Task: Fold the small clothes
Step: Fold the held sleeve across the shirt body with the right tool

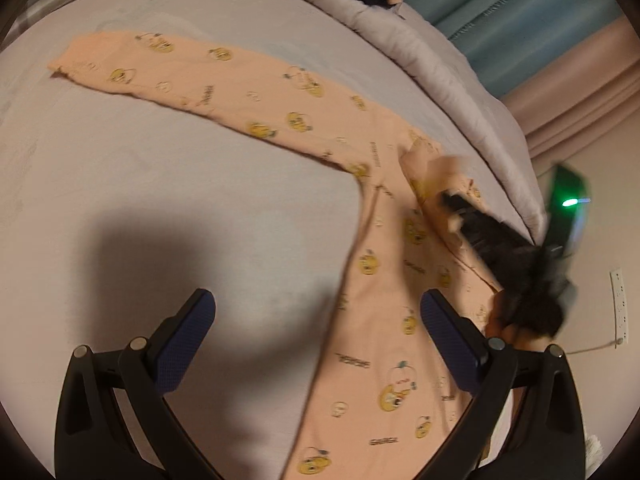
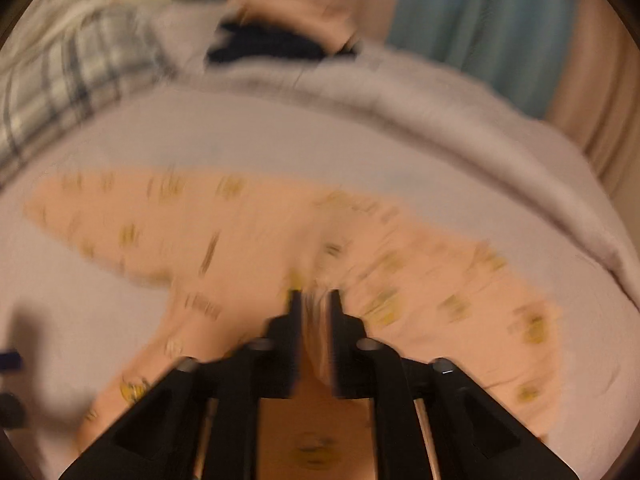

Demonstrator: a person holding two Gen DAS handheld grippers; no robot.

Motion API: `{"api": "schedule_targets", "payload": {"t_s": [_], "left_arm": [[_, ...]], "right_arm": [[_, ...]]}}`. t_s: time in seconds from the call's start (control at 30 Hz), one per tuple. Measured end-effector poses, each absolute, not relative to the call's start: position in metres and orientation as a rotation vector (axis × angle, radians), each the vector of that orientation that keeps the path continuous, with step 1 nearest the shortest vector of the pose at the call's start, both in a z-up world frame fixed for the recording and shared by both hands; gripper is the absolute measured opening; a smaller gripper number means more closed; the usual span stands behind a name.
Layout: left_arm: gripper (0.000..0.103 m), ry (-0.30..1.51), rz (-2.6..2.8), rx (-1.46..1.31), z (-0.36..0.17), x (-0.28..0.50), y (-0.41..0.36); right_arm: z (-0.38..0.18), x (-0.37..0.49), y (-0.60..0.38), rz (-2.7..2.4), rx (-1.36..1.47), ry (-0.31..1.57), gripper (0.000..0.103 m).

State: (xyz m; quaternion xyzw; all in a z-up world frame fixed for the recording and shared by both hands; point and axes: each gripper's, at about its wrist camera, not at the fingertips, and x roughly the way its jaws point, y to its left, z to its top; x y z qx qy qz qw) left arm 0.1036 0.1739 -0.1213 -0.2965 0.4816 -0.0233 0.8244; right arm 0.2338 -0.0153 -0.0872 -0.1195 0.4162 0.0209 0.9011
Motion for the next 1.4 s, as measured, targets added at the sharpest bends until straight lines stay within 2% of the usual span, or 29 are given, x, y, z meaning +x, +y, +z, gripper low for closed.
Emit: {"api": "schedule_targets", "payload": {"t_s": [0.03,0.2,0.33,0.53,0.57,0.6,0.73,0.8,0.87,0.9,0.93,0.97,1.0,1.03,1.2,1.27,1.3,1.33,1.4], "left_arm": [[0.102,1.024,-0.047,-0.632,-0.121,0.103,0.177],[0.102,0.993,-0.069,-0.632,-0.112,0.113,0.176],[0.102,0.929,-0.144,-0.614,-0.093,0.135,0.156],[0.101,0.903,-0.29,-0.64,-0.084,0.187,0.112],[0.101,0.911,-0.315,-0.645,-0.086,0.198,0.103],[0.097,0.918,-0.333,-0.647,-0.087,0.207,0.093],[0.077,0.979,-0.415,-0.662,-0.107,0.243,0.061],[0.063,1.03,-0.391,-0.627,-0.122,0.252,0.052],[0.062,1.077,-0.338,-0.572,-0.139,0.254,0.05],[0.058,1.093,-0.307,-0.538,-0.146,0.253,0.051],[0.049,1.095,-0.296,-0.52,-0.152,0.25,0.054],[0.047,1.08,-0.302,-0.518,-0.153,0.246,0.057],[0.048,1.073,-0.315,-0.524,-0.153,0.242,0.061],[0.048,1.084,-0.323,-0.53,-0.154,0.239,0.064],[0.051,1.099,-0.324,-0.509,-0.151,0.221,0.072],[0.063,1.094,-0.331,-0.533,-0.147,0.209,0.08],[0.072,1.085,-0.327,-0.54,-0.144,0.201,0.086],[0.078,1.068,-0.311,-0.541,-0.139,0.19,0.094],[0.08,1.039,-0.284,-0.545,-0.134,0.174,0.103]], "right_arm": [[-0.095,0.237,-0.012,0.055,-0.253,0.892,0.037],[-0.079,0.214,-0.025,0.248,-0.126,0.89,0.04],[-0.052,0.188,-0.086,0.416,0.148,0.833,0.053],[-0.051,0.197,-0.188,0.124,0.294,0.798,0.052],[-0.053,0.2,-0.198,0.101,0.323,0.788,0.051],[-0.053,0.201,-0.208,0.083,0.349,0.772,0.043],[-0.061,0.223,-0.238,0.034,0.463,0.751,0.024],[-0.07,0.225,-0.242,0.028,0.476,0.776,0.023],[-0.08,0.237,-0.249,-0.019,0.462,0.811,0.022],[-0.086,0.241,-0.255,-0.031,0.47,0.829,0.022],[-0.091,0.244,-0.26,-0.066,0.471,0.845,0.022],[-0.098,0.246,-0.271,-0.123,0.468,0.867,0.022],[-0.1,0.244,-0.281,-0.139,0.476,0.869,0.007],[-0.101,0.242,-0.288,-0.156,0.488,0.858,0.0],[-0.095,0.237,-0.292,-0.222,0.567,0.833,0.0],[-0.087,0.229,-0.283,-0.206,0.531,0.833,0.005],[-0.082,0.224,-0.279,-0.19,0.509,0.83,0.018],[-0.075,0.217,-0.268,-0.157,0.491,0.818,0.035],[-0.07,0.197,-0.27,-0.073,0.496,0.795,0.057]]}}
